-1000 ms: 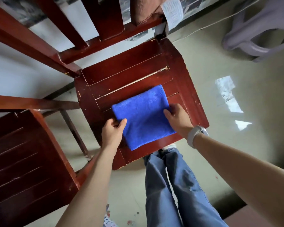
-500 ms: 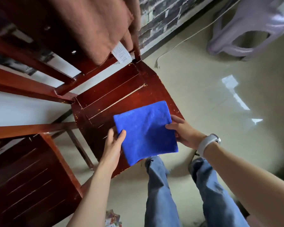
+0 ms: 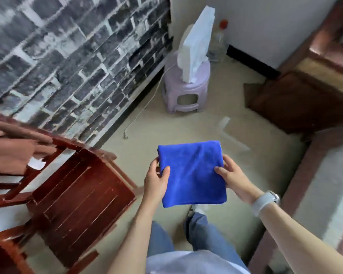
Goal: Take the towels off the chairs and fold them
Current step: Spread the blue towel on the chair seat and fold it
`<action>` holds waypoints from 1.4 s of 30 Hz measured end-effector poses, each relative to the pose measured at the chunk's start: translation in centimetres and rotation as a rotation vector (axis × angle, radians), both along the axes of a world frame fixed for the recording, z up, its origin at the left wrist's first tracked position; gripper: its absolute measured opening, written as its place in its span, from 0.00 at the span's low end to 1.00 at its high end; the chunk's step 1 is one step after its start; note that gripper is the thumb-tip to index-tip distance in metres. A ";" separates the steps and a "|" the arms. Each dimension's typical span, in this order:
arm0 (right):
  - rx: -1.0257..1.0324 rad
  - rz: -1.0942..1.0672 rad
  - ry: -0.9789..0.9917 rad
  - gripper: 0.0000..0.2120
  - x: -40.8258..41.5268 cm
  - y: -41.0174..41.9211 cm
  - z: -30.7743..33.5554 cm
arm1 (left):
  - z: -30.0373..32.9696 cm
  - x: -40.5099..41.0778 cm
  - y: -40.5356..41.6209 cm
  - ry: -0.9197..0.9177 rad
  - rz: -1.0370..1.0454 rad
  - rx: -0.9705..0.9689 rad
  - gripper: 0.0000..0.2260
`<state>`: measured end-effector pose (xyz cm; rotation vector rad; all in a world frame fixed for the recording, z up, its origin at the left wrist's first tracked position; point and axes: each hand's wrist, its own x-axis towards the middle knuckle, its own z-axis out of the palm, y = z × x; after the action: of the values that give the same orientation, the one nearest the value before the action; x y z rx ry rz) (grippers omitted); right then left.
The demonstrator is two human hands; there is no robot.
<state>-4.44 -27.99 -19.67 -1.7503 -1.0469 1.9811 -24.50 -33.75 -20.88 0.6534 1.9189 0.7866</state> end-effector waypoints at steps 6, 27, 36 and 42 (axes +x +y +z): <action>0.246 -0.235 -0.109 0.11 12.4 4.9 6.1 | 5.6 12.7 11.3 0.012 -0.254 0.081 0.14; 0.412 -0.702 -0.415 0.11 39.2 37.6 10.8 | 12.0 42.3 54.0 0.060 -0.857 0.244 0.17; 0.415 -0.707 -0.409 0.11 49.0 49.6 7.3 | 8.5 52.6 64.6 0.010 -0.753 0.193 0.17; 0.305 -0.585 -0.360 0.17 53.3 55.5 2.2 | 4.1 56.6 68.4 0.229 -0.696 0.129 0.19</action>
<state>48.88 27.46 -17.44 -1.9810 -0.7566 1.1266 32.07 34.64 -16.76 1.4391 1.6635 0.3971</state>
